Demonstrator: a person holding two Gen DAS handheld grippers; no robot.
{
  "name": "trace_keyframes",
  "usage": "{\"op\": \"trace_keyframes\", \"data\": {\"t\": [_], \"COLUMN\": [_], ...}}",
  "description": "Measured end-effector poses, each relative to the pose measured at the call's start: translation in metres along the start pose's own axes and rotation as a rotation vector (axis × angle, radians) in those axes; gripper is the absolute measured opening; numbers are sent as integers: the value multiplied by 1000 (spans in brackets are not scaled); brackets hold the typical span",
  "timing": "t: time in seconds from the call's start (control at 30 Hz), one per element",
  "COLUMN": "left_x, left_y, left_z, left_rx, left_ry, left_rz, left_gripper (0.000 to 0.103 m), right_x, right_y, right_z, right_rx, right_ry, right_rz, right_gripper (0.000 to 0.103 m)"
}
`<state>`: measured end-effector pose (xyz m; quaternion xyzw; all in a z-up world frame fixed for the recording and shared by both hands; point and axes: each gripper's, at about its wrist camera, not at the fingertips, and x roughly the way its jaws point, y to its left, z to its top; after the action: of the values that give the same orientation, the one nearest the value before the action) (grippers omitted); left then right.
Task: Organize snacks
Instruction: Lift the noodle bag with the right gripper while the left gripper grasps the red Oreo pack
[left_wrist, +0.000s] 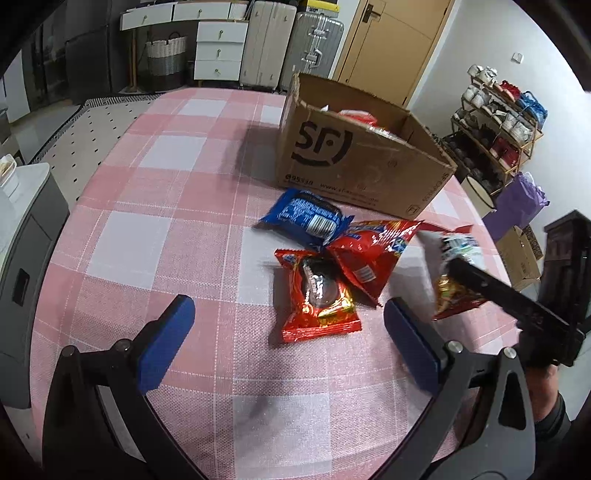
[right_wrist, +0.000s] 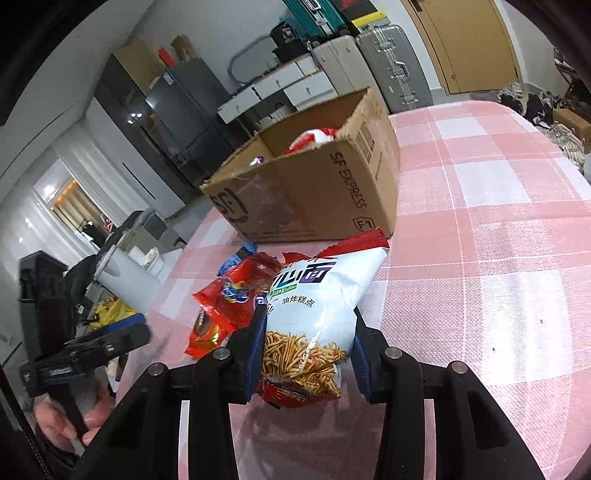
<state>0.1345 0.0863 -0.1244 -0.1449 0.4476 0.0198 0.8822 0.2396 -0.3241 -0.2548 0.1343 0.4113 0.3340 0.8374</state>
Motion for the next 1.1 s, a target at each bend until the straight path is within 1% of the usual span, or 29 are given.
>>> {"op": "trace_keyframes", "data": {"t": [0.2,0.47,0.77,0.8,0.87,0.97,1.0,1.07,1.1], "left_x": [12,40,70,73,78,82,83,83,81], "left_y": [-9,-16,-17,-18,-23,-26,-26,-27,-28], "left_z": [-1,0,0,0,1,3,3,4,4], "left_rx": [17,30,41,45,83,99,100,107,120], "left_ry": [26,74,124,123,125,129,130,130,125], "left_rz": [13,39,66,68,100,115,118,110,109], "left_gripper": [102,102,102,102,102,102,101,96,87], "right_x": [-20,-43,-59,-60,-62,-63,-64,-63,-64], "right_y": [-4,-7,-16,-17,-18,-20,-20,-21,-20], "right_z": [-3,-6,-2,-1,-1,0,0,0,0], "right_rx": [3,-4,-1,-2,-3,3,4,2,1], "right_ry": [-30,-60,-84,-85,-88,-92,-91,-93,-94], "right_rz": [12,19,-2,-5,-8,-11,-11,-10,-10], "right_gripper": [41,41,41,41,41,41,41,41,41]}}
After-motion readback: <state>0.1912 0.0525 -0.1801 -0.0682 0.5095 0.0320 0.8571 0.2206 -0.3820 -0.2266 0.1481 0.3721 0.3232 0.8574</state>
